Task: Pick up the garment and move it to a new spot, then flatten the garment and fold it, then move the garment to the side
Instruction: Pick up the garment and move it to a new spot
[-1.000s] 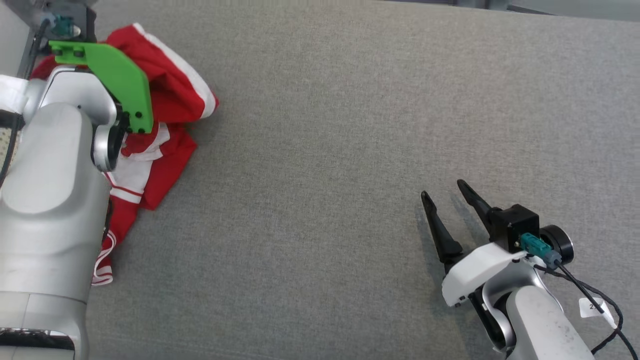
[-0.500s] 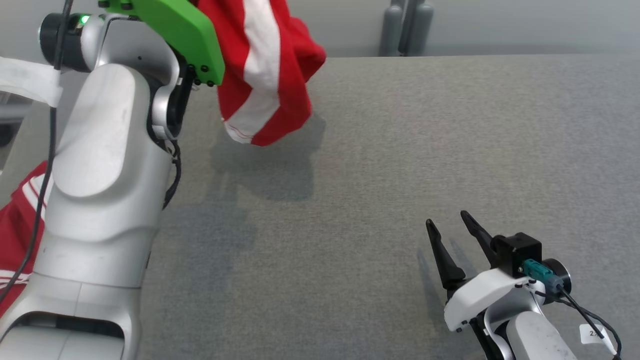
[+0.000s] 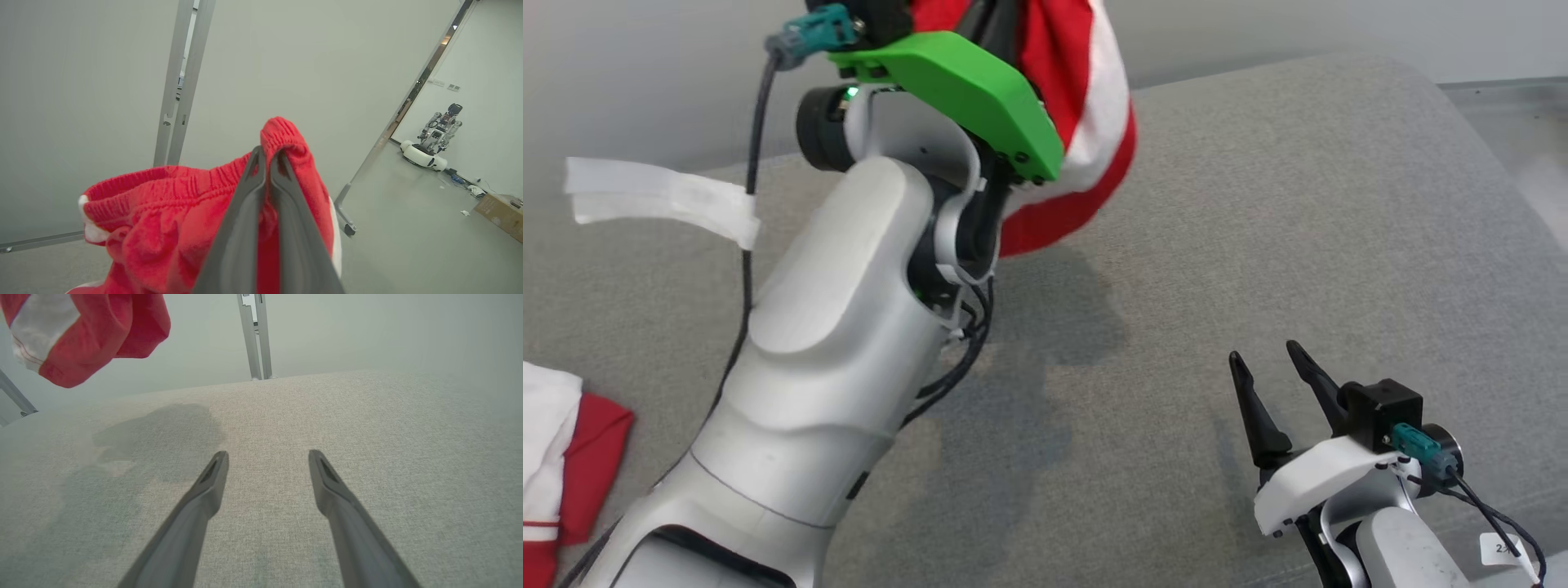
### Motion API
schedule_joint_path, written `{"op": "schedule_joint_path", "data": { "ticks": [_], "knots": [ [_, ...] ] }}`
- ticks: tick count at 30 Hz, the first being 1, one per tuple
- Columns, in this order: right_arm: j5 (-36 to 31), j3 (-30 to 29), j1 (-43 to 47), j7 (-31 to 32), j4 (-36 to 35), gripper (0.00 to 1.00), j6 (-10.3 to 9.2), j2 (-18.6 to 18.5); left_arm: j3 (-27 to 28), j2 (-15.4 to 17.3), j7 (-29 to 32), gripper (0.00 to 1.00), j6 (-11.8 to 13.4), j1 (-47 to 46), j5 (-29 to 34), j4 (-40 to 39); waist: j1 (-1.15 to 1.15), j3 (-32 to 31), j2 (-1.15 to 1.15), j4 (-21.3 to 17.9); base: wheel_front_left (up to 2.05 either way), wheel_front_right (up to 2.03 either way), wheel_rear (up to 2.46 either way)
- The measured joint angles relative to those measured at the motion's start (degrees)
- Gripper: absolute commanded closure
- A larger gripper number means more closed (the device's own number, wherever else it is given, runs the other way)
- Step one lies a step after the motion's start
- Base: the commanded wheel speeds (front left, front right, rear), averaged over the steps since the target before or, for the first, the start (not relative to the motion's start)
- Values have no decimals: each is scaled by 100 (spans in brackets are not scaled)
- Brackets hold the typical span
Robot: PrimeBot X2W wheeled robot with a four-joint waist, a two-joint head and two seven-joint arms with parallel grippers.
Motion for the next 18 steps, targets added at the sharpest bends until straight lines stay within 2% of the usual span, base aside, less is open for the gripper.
{"op": "schedule_joint_path", "data": {
  "ticks": [3, 7, 14, 18],
  "knots": [
    [21, 23, -65, -22, 16, 0, 0, -1, -549, -8, -346, 100, 196, -8, -610, -146, 0, 49, 0, -171, 0, 0, 0],
    [70, 16, -194, -89, 40, 0, 0, -1, -1261, -8, -914, 100, 308, -111, -1473, -235, 0, 236, 0, -262, 0, 0, 0],
    [93, -15, -250, -153, 102, 0, 0, 1, -1683, -11, -1187, 100, 686, 198, -1829, 924, 0, 401, 0, -73, 0, 0, 0],
    [89, -56, -278, -177, 110, 0, 0, 0, -1697, 130, -1338, 100, 766, 661, -1846, 1801, 0, 440, 0, 104, 0, 0, 0]
  ]
}}
